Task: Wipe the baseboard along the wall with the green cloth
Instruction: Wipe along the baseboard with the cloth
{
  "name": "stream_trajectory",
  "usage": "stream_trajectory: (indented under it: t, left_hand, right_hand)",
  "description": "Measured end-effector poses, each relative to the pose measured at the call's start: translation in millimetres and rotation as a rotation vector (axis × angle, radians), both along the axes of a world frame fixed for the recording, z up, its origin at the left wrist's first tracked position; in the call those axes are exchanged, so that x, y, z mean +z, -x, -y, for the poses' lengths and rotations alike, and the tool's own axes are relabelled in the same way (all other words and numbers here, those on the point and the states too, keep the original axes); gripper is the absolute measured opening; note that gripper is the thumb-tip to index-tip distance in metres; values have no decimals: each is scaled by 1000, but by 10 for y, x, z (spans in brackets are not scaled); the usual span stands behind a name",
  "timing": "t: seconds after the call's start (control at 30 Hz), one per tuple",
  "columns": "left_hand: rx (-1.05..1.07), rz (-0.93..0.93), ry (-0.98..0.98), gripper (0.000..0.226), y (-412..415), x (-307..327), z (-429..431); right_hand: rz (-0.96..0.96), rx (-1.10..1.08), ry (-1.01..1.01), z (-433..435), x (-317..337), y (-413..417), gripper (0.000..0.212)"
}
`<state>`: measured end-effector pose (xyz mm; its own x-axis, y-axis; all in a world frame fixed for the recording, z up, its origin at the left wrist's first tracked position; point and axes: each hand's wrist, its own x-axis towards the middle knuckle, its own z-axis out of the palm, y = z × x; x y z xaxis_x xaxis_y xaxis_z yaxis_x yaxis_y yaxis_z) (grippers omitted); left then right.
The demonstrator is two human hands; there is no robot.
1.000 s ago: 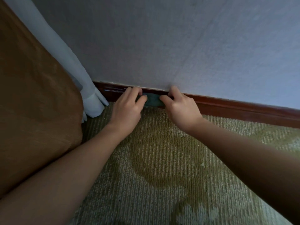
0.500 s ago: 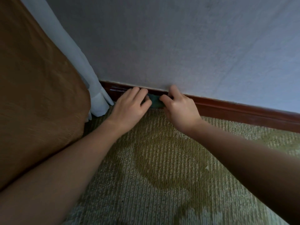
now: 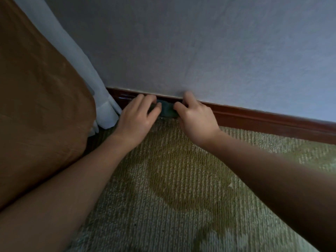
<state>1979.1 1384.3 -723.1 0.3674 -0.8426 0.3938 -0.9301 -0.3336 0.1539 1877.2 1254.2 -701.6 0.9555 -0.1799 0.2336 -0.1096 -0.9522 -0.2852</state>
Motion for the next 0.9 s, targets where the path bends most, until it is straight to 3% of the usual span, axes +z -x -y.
stream_trajectory:
  t: [0.23,0.37,0.5,0.67,0.9]
  left_hand:
    - [-138,252,-5,16,51,32,127]
    - [-9,143,24,13,6,-34,-12]
    - [180,-42,53,25,50,-76,-54]
    - [-35,90,0,23,-4,-33,-54]
    - [-38,49,64,28,24,6,6]
  right_hand:
    - [-19,-8,55,152,-32,201,20]
    - [-25,-5,36,19,-11,43,22]
    - [-13,-29,1,-92,-8,-87,23]
    - [-15,68,116,87,-34,71,34]
    - [-12,32,106,7,-46,4,24]
